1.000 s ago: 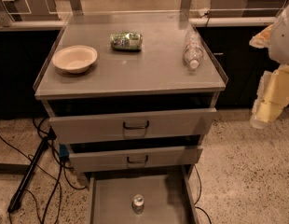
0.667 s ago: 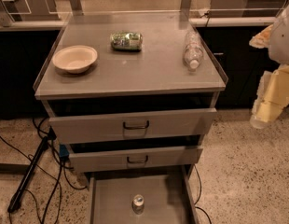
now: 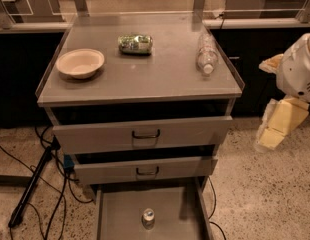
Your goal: Pick redbull can from bottom drawer and place on counter
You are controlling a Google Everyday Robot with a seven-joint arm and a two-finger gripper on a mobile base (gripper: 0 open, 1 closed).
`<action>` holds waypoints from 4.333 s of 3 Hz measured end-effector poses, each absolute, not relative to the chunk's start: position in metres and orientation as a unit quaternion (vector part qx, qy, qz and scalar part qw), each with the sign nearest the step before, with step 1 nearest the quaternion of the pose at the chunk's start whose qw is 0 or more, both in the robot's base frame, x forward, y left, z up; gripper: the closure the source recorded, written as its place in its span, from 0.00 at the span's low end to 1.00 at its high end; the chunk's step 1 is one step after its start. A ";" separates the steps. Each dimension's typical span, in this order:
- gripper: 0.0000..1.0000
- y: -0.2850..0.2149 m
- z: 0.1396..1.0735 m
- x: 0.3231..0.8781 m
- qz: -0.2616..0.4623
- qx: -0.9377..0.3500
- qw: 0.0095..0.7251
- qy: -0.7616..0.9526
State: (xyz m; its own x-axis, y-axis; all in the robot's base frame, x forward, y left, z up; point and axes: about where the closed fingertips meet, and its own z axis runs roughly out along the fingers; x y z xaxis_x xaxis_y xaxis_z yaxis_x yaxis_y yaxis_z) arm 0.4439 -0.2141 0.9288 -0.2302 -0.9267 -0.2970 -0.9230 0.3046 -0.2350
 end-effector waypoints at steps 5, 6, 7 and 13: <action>0.00 -0.193 0.806 0.421 0.088 -0.563 0.204 0.796; 0.00 -0.166 0.724 0.426 0.128 -0.551 0.223 0.794; 0.00 -0.166 0.724 0.426 0.128 -0.551 0.223 0.794; 0.00 -0.094 0.575 0.428 0.234 -0.514 0.267 0.781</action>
Offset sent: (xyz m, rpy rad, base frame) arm 0.0039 0.0012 -0.0849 0.1034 0.0642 0.0381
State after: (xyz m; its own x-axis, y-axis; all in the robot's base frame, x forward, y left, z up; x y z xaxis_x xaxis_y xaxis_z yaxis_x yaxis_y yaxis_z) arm 0.4282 -0.0945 0.5754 -0.3297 -0.6783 -0.6566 -0.9274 0.3629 0.0908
